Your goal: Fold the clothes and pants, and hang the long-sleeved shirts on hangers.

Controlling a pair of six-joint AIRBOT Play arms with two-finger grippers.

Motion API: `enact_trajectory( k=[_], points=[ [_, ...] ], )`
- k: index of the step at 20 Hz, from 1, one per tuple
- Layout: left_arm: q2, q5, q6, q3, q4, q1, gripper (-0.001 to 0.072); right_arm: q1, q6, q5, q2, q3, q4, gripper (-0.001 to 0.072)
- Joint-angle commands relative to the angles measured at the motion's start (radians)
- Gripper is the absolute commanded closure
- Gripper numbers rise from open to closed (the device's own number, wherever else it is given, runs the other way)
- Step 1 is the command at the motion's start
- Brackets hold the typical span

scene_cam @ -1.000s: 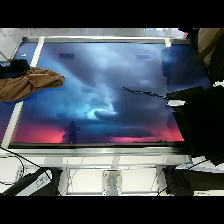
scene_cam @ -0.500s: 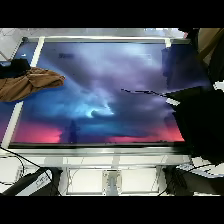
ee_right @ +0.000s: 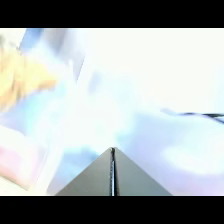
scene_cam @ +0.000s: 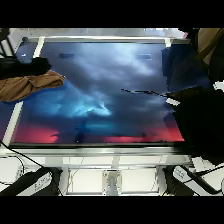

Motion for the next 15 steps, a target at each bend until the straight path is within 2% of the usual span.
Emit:
enact_trajectory(
  k=[1, 3, 5, 9, 15],
  points=[
    [0.0, 0.012, 0.004, 0.0, -0.004, -0.129, 0.0687, 0.431, -0.034, -0.06, -0.047, 0.003, -0.266, 0.0705],
    [0.0, 0.018, 0.003, 0.0, -0.005, -0.154, 0.0687, 0.553, -0.034, -0.061, -0.095, 0.003, -0.384, 0.0704],
    [0.0, 0.008, 0.002, 0.0, -0.005, -0.154, 0.0686, 0.613, -0.033, -0.06, -0.123, 0.003, -0.436, 0.0703],
    [0.0, -0.039, 0.002, 0.0, -0.009, -0.154, 0.0686, 0.64, -0.034, -0.076, -0.129, 0.006, -0.423, 0.0703],
    [0.0, -0.038, 0.002, 0.0, -0.009, -0.154, 0.0686, 0.639, -0.034, -0.075, -0.129, 0.006, -0.425, 0.0703]
  ],
)
